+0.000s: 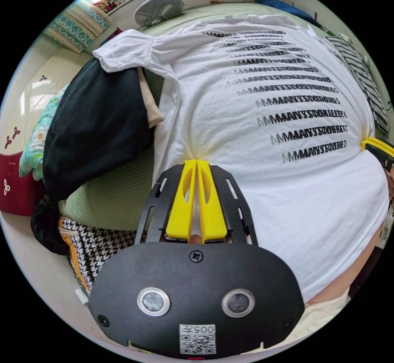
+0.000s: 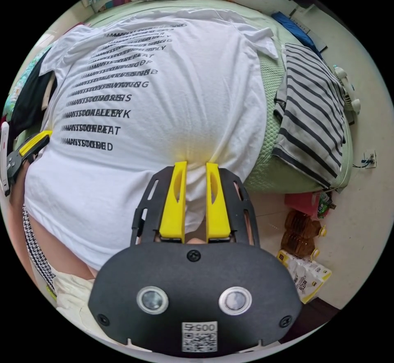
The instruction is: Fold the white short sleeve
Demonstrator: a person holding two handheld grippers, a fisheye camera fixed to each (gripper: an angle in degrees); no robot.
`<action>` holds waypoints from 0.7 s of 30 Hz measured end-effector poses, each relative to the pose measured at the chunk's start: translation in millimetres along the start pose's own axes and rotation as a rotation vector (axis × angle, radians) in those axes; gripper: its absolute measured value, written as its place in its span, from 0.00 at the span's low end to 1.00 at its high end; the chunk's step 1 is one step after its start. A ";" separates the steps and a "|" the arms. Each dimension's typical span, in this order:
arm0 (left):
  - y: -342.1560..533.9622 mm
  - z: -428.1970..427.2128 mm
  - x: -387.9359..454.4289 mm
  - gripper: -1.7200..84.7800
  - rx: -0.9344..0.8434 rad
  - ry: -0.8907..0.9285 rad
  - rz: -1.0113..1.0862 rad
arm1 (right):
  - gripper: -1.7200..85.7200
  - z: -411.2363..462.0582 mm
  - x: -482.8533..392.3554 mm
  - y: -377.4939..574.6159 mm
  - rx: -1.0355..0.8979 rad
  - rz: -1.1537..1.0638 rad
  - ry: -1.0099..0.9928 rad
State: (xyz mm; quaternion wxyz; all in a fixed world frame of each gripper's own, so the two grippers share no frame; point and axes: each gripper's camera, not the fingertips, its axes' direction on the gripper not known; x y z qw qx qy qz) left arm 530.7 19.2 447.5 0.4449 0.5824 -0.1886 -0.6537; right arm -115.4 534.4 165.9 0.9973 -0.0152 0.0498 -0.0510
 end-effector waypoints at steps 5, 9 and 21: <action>1.2 0.6 3.3 0.01 0.000 -0.010 -0.002 | 0.09 1.6 1.9 1.1 -0.003 0.003 -0.007; 0.9 1.4 1.3 0.01 -0.007 0.010 -0.010 | 0.09 2.9 0.8 2.5 -0.001 0.003 0.004; 2.6 2.5 3.7 0.01 -0.005 0.003 -0.005 | 0.09 5.6 1.4 5.0 0.004 0.003 0.008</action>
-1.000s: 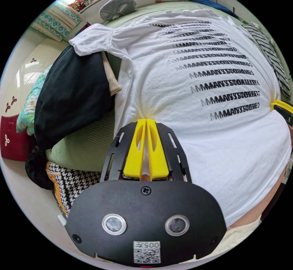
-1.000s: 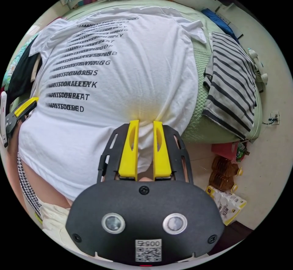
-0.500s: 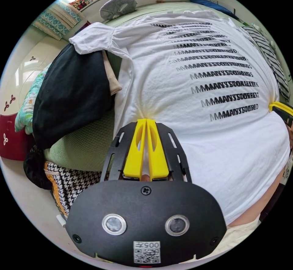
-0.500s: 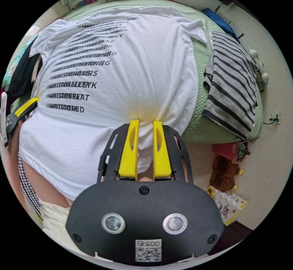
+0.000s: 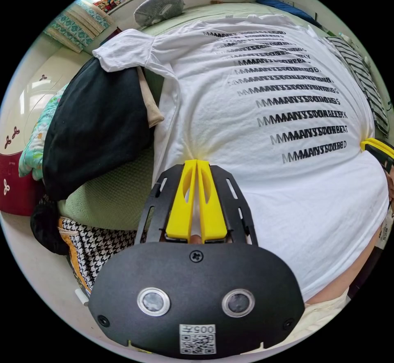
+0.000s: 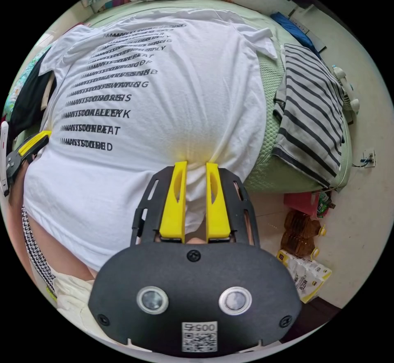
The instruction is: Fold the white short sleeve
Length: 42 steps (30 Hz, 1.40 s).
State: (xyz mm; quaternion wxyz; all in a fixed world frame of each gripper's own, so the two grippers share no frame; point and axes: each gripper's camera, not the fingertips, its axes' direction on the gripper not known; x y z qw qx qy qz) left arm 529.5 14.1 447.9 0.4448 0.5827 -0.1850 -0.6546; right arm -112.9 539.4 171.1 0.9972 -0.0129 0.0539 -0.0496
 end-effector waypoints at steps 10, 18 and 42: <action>-1.7 0.5 1.8 0.01 -0.004 -0.005 0.004 | 0.10 1.4 -0.7 -0.3 -0.003 -0.001 0.008; -3.5 0.3 2.9 0.01 -0.004 -0.004 0.005 | 0.10 1.7 -1.1 -0.8 -0.002 -0.003 0.010; -14.0 -3.0 13.3 0.01 0.001 -0.025 0.018 | 0.10 -0.4 -8.0 -4.9 0.004 -0.018 0.036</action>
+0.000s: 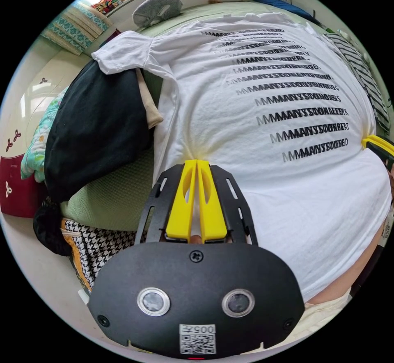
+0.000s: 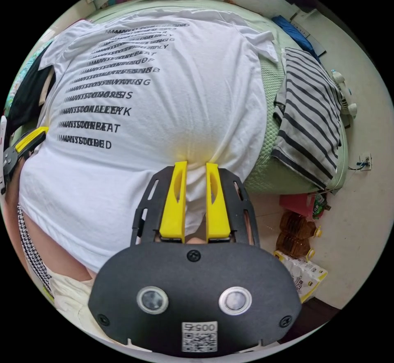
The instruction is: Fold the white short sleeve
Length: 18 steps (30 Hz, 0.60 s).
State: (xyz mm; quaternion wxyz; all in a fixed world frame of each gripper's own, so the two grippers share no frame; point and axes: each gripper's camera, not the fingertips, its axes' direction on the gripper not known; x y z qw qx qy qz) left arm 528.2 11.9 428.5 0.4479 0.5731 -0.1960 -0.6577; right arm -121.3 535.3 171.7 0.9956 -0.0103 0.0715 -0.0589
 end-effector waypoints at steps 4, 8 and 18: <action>-2.9 -0.9 1.6 0.01 -0.002 -0.003 0.003 | 0.10 -1.1 2.2 -2.0 -0.006 0.007 -0.019; -4.8 -1.5 1.6 0.01 0.001 0.000 0.002 | 0.10 -2.2 2.5 -3.9 -0.012 0.005 -0.026; -12.9 -3.6 4.2 0.01 -0.012 -0.018 0.027 | 0.10 -6.0 0.3 -7.2 -0.014 0.004 -0.030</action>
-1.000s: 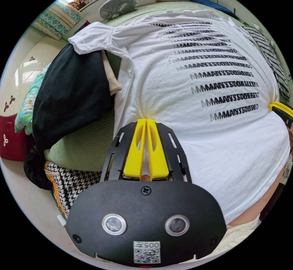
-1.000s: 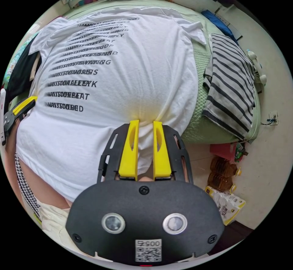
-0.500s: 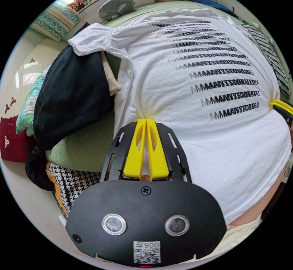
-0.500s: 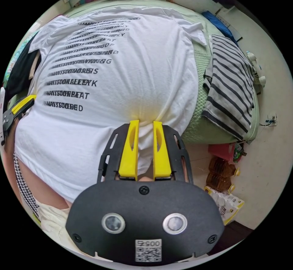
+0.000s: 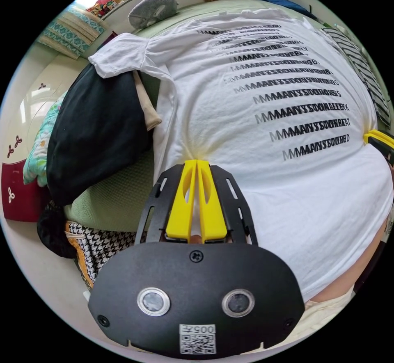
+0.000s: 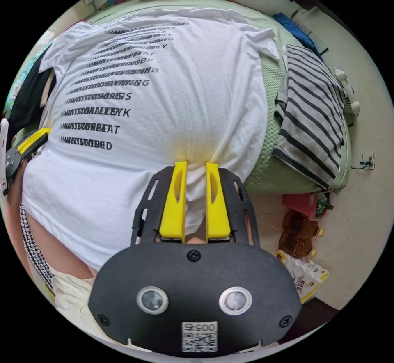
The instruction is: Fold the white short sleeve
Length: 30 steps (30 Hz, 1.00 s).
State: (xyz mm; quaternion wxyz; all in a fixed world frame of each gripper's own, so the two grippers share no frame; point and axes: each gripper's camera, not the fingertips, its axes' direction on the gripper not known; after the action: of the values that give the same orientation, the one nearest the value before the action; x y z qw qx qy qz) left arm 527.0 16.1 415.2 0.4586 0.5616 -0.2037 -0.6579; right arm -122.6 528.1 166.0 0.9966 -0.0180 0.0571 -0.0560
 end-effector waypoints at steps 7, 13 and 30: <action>-2.9 -1.0 -4.9 0.01 -0.003 0.006 0.012 | 0.10 -3.6 -3.1 -2.9 -0.010 0.000 0.004; -6.6 -1.2 -21.3 0.01 -0.026 0.071 0.022 | 0.10 -7.4 -6.3 -4.1 -0.015 -0.003 0.010; 20.0 -9.2 -62.2 0.01 0.029 0.124 -0.004 | 0.10 -21.5 -15.5 1.4 -0.010 -0.017 0.035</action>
State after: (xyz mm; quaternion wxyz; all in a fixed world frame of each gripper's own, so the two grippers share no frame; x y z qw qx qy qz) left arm 539.8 60.2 462.6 0.4608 0.6082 -0.1834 -0.6198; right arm -140.3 530.6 146.3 0.9949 -0.0223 0.0744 -0.0643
